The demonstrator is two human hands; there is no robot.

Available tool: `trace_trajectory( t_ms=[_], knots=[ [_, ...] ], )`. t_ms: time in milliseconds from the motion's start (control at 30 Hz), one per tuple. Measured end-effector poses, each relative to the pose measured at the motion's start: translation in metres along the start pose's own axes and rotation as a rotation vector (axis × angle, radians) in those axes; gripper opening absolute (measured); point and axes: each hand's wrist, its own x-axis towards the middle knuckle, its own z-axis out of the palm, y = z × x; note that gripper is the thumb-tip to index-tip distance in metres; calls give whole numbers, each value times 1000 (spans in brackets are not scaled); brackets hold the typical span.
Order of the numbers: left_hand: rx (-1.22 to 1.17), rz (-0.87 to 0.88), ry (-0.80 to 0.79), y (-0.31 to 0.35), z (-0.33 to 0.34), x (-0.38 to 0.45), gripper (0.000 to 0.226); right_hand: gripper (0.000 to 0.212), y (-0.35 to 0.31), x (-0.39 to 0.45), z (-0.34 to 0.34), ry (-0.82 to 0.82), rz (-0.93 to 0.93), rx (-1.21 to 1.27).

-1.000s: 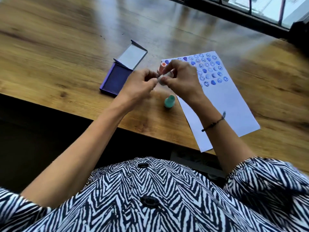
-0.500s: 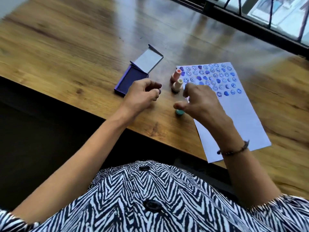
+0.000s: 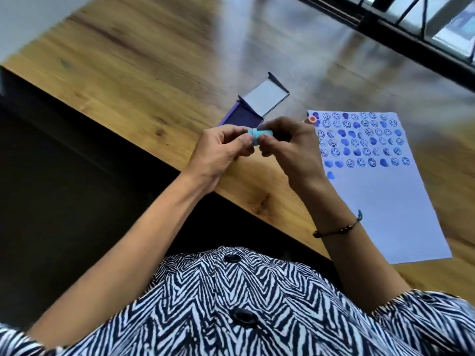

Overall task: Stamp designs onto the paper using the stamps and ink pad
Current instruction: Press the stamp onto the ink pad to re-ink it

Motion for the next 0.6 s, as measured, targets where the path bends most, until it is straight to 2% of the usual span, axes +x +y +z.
trace_trajectory(
  t_ms=[133,300,333,433,600],
  knots=[
    [-148,-45,106,0,-12,6,20,21,-7,11,6,48,-114,-85],
    [-102,63,226,-6,-23,9,18,14,-27,60,4,112,-436,-466],
    [-81,78,239,-9,-22,8,17,15,-26,68,9,57,-479,-595],
    [-13,106,267,-18,-20,6,17,18,-2,68,31,-243,-544,-1006],
    [55,162,293,-25,-20,4,6,17,-13,84,27,-281,-591,-960]
  ],
)
